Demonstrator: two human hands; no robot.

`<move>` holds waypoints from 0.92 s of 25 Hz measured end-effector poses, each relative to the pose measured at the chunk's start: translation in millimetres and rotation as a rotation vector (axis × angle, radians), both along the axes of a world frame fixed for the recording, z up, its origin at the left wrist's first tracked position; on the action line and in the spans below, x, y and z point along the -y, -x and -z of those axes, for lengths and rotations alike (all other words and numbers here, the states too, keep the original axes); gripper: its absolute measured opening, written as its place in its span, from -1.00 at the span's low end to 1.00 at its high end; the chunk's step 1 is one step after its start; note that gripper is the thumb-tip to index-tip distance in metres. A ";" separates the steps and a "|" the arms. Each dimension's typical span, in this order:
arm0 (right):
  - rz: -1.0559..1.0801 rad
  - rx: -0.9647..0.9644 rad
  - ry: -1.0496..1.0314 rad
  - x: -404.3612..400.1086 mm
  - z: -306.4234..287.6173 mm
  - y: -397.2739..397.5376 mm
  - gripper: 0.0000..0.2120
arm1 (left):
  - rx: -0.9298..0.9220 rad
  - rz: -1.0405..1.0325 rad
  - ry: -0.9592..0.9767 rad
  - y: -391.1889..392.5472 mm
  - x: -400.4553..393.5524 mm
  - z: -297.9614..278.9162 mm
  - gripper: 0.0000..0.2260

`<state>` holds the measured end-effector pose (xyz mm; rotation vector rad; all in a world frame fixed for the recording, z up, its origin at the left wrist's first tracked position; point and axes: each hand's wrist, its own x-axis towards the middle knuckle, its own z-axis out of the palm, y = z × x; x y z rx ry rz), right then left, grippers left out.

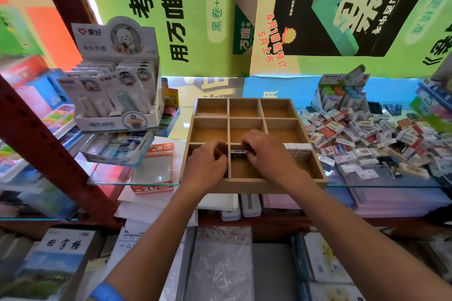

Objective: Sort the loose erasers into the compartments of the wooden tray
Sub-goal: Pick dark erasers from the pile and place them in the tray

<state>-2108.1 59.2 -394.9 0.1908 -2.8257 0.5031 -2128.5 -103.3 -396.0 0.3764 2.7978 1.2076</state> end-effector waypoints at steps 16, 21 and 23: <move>0.898 -0.224 0.497 -223.7 31.3 -151.4 -0.82 | -0.477 0.200 -0.036 -50.8 -92.6 1.6 -0.83; 0.744 0.052 0.096 -253.1 46.4 -139.2 -0.57 | -0.539 0.273 -0.010 -68.1 -127.5 9.8 -0.84; 0.750 0.040 0.065 -253.8 48.1 -132.1 -0.58 | -0.603 0.342 0.005 -74.0 -137.9 10.1 -0.83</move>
